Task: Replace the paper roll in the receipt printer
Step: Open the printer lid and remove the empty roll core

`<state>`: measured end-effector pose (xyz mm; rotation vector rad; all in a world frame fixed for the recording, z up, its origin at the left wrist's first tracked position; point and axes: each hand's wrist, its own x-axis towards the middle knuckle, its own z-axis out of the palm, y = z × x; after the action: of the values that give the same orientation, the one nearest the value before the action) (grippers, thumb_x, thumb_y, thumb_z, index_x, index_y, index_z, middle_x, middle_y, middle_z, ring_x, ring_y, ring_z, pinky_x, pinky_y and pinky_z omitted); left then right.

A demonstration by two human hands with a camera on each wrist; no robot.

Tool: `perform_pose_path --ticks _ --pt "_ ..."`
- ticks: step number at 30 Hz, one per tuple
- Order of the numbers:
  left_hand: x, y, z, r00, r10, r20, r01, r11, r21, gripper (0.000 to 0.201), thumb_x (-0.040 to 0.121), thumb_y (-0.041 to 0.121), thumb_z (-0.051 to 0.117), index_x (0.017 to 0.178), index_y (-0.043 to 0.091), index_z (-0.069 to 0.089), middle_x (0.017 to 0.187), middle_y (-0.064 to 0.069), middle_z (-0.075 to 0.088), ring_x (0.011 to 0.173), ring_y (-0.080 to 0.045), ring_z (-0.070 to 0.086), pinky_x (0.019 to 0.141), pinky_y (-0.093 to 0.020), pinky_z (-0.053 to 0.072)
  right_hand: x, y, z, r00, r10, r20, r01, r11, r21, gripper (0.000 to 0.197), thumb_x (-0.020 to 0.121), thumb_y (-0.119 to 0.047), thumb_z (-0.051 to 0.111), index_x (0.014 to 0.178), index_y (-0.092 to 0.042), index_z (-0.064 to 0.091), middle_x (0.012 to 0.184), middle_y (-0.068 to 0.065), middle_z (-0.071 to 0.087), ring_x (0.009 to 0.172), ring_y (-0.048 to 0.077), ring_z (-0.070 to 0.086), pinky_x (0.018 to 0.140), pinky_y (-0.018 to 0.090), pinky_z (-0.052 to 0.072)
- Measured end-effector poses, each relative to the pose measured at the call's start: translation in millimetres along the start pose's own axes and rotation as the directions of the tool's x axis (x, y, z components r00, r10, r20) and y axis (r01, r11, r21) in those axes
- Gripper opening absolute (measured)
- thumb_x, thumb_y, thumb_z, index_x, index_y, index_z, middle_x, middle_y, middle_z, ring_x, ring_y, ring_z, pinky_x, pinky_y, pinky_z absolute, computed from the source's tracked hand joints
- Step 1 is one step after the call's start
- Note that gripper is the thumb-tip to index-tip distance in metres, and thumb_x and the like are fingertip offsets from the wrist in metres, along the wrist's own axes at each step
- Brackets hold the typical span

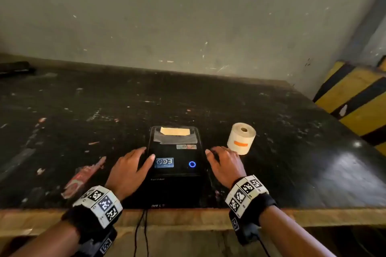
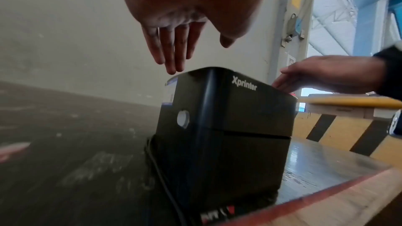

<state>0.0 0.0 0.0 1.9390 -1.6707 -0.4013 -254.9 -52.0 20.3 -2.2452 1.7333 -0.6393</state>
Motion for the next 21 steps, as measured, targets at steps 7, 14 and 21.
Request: perform_pose_path --ticks 7,14,21 --pt "-22.8 -19.0 27.4 0.989 -0.126 0.078 0.143 0.947 -0.288 0.053 0.089 0.051 0.044 0.128 0.016 0.051 0.132 -0.008 0.057 0.125 -0.022 0.048 0.108 -0.034 0.032 -25.9 -0.3 28.8 0.987 0.068 0.147 -0.090 0.985 0.147 0.061 0.087 -0.062 0.042 0.107 -0.008 0.061 0.106 0.007 0.069 0.099 0.023 0.062 0.096 0.038 0.047" --pt "-31.8 -17.9 39.1 0.992 -0.117 0.035 0.122 0.926 -0.357 0.049 0.091 0.044 0.046 0.135 0.021 0.043 0.137 -0.002 0.053 0.129 -0.017 0.043 0.108 -0.026 0.027 -35.9 4.9 49.2 0.987 0.058 0.152 -0.108 0.932 0.345 0.055 0.079 -0.054 0.062 0.125 -0.025 0.051 0.125 -0.003 0.062 0.115 0.013 0.057 0.099 0.032 0.047" --pt "-34.9 -15.0 45.4 0.991 -0.128 0.047 0.136 0.921 -0.365 0.051 0.094 0.042 0.040 0.140 0.023 0.034 0.133 -0.004 0.055 0.124 -0.021 0.049 0.101 -0.026 0.034 -36.3 12.5 59.9 0.978 0.077 0.192 -0.144 0.920 0.364 0.070 0.078 -0.060 0.058 0.136 -0.027 0.037 0.128 0.001 0.061 0.117 0.017 0.057 0.099 0.037 0.049"
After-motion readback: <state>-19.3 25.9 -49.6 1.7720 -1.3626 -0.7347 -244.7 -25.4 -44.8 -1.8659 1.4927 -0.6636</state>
